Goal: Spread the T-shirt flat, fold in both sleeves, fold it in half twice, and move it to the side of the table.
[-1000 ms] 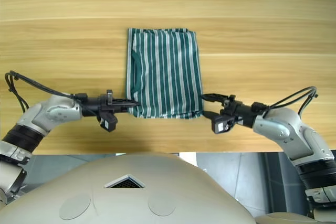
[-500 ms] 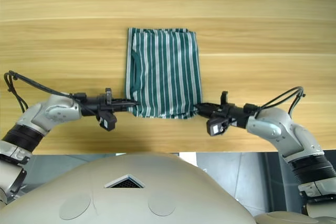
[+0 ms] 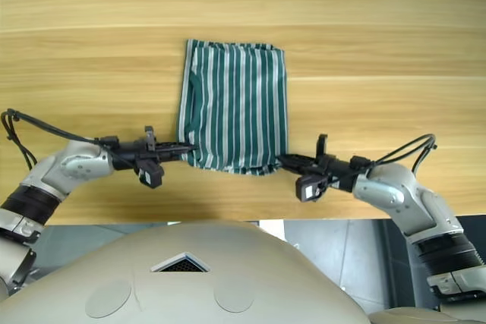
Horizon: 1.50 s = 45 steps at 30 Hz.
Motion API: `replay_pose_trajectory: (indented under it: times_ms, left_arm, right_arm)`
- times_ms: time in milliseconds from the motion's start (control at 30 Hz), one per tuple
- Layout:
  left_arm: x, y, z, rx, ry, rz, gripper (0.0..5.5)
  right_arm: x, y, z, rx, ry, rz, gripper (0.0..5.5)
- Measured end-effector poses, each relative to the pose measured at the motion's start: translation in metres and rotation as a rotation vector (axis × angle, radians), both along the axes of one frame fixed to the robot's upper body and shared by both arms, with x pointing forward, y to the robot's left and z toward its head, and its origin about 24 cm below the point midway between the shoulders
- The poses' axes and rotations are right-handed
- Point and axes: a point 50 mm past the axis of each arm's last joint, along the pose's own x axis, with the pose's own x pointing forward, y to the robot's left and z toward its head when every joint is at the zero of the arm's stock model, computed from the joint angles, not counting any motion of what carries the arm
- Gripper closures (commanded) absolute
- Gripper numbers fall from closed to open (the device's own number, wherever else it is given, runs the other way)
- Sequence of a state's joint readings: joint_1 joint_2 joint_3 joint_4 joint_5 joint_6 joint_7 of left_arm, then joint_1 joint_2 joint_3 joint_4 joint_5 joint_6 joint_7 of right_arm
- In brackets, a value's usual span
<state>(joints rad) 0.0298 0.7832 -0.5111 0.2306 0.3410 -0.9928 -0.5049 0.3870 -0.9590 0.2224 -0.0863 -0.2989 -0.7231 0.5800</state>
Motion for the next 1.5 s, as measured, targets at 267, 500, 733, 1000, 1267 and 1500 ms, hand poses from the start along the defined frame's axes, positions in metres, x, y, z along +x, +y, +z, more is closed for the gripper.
replay_pose_trajectory:
  times_ms: [267, 500, 733, 1000, 1267, 1500]
  left_arm:
    - [-0.027, 0.014, 0.002, -0.079, 0.118, 0.184, 5.48]
    - [0.021, 0.008, 0.01, -0.175, -0.01, 0.347, 5.48]
    - [0.07, -0.002, 0.017, -0.197, -0.109, 0.404, 5.48]
    - [0.12, -0.013, 0.022, -0.206, -0.147, 0.507, 5.48]
    - [0.139, -0.022, 0.0, -0.137, -0.084, 0.593, 4.79]
    - [0.143, -0.025, -0.01, -0.157, -0.04, 0.656, 3.62]
  right_arm:
    - [-0.001, 0.001, 0.015, 0.127, -0.011, -0.125, 5.39]
    - [0.036, 0.01, 0.028, 0.257, -0.151, -0.211, 5.39]
    - [0.073, 0.014, 0.031, 0.307, -0.261, -0.302, 5.39]
    - [0.119, 0.018, 0.029, 0.287, -0.375, -0.406, 5.39]
    - [0.146, 0.028, 0.007, 0.255, -0.367, -0.475, 4.64]
    - [0.164, 0.039, -0.005, 0.244, -0.371, -0.512, 3.39]
